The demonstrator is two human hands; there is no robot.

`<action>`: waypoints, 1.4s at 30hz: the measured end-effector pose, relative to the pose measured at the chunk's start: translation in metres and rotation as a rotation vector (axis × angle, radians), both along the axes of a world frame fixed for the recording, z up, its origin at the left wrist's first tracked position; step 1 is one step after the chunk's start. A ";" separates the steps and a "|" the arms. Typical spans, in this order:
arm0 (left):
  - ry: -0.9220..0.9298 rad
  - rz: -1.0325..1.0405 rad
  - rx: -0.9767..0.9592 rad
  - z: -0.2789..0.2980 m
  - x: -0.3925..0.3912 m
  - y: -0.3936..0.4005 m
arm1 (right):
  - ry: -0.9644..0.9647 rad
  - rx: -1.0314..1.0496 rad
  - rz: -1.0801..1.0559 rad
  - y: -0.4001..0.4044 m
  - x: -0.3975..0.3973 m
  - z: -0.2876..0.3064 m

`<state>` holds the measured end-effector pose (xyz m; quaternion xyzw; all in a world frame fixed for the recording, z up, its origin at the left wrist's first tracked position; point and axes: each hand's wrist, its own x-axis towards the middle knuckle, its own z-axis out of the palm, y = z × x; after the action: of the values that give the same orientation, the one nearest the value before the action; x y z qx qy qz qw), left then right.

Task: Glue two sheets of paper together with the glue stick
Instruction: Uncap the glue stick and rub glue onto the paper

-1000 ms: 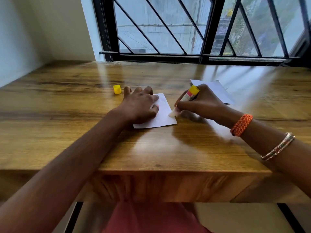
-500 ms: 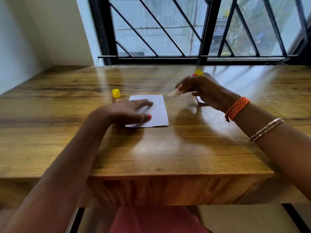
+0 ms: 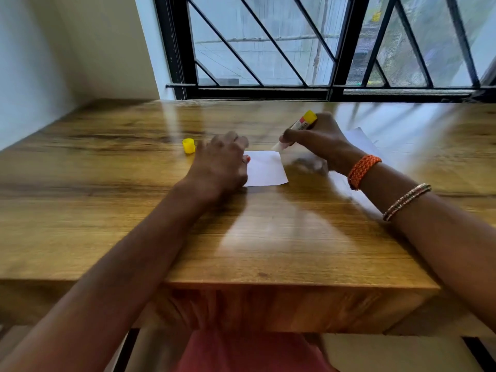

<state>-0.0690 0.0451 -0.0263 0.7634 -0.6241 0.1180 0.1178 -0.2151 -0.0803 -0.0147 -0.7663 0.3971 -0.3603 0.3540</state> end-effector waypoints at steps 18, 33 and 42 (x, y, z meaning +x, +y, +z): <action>0.134 -0.171 0.244 -0.003 -0.004 -0.005 | 0.125 -0.080 -0.037 0.001 0.004 -0.004; 0.068 -0.152 0.202 -0.010 -0.005 -0.017 | 0.108 -0.051 -0.012 0.016 -0.007 -0.004; 0.043 -0.149 0.211 -0.010 -0.005 -0.015 | 0.087 -0.047 -0.021 0.041 -0.022 -0.009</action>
<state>-0.0743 0.0301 -0.0368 0.7254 -0.6853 0.0263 0.0584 -0.2370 -0.0396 -0.0236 -0.7851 0.4118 -0.3395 0.3144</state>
